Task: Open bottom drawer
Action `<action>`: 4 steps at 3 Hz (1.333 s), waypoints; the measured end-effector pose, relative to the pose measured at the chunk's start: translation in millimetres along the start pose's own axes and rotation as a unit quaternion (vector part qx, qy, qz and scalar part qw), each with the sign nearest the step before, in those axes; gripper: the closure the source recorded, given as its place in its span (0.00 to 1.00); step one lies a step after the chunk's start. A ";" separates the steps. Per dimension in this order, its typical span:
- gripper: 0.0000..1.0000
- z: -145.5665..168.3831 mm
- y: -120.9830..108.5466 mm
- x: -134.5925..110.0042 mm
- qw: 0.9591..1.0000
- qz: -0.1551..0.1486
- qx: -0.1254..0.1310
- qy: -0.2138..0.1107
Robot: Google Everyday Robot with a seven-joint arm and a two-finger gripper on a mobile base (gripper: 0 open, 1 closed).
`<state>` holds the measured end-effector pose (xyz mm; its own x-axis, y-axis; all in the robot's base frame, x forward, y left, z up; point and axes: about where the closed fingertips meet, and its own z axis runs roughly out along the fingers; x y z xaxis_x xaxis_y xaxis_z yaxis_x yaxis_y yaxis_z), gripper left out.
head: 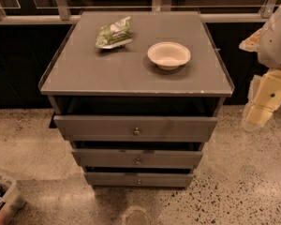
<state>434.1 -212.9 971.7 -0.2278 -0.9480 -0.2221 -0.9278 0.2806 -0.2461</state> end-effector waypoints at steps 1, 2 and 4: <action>0.00 37.5 22.9 6.5 0.997 0.058 -0.027 -0.040; 0.00 92.7 58.8 4.8 0.984 0.135 -0.066 -0.100; 0.00 194.0 119.5 -9.5 0.954 0.212 -0.154 -0.148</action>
Offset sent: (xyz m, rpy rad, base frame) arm -0.0465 0.0499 -0.1940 0.5170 0.2204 -0.3114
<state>382.8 -141.2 761.4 -0.5503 -0.6629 -0.5076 -0.8243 0.5280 0.2041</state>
